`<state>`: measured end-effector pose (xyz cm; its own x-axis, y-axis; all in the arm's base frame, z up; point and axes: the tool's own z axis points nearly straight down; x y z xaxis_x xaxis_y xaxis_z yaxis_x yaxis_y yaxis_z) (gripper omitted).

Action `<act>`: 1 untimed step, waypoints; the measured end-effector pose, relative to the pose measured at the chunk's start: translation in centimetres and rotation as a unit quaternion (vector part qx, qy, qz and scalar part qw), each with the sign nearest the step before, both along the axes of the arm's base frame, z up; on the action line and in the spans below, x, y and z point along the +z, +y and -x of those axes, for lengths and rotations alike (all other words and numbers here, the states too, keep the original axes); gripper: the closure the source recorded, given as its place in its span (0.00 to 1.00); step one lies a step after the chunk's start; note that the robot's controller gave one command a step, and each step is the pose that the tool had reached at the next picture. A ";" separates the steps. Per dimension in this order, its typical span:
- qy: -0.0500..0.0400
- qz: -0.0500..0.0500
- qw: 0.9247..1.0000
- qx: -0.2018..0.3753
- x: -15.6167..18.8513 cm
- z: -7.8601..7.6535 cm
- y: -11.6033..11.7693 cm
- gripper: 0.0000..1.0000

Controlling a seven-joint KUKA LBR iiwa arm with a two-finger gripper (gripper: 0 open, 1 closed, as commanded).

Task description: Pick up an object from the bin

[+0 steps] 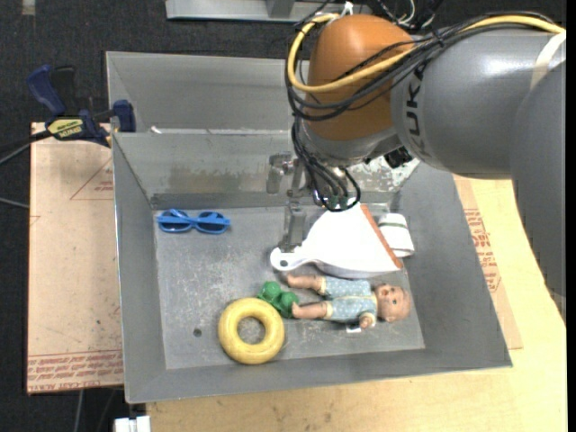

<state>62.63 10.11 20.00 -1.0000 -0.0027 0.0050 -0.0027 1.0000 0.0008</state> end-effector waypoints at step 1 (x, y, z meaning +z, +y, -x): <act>-0.003 0.000 1.000 -0.001 0.5 -0.1 0.0 0.00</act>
Offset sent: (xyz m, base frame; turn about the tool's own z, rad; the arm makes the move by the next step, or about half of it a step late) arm -0.0645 -0.0476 -0.0993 -0.1407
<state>62.72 10.06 20.51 -1.0000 -0.0012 -0.0016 -0.0012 1.0000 0.0015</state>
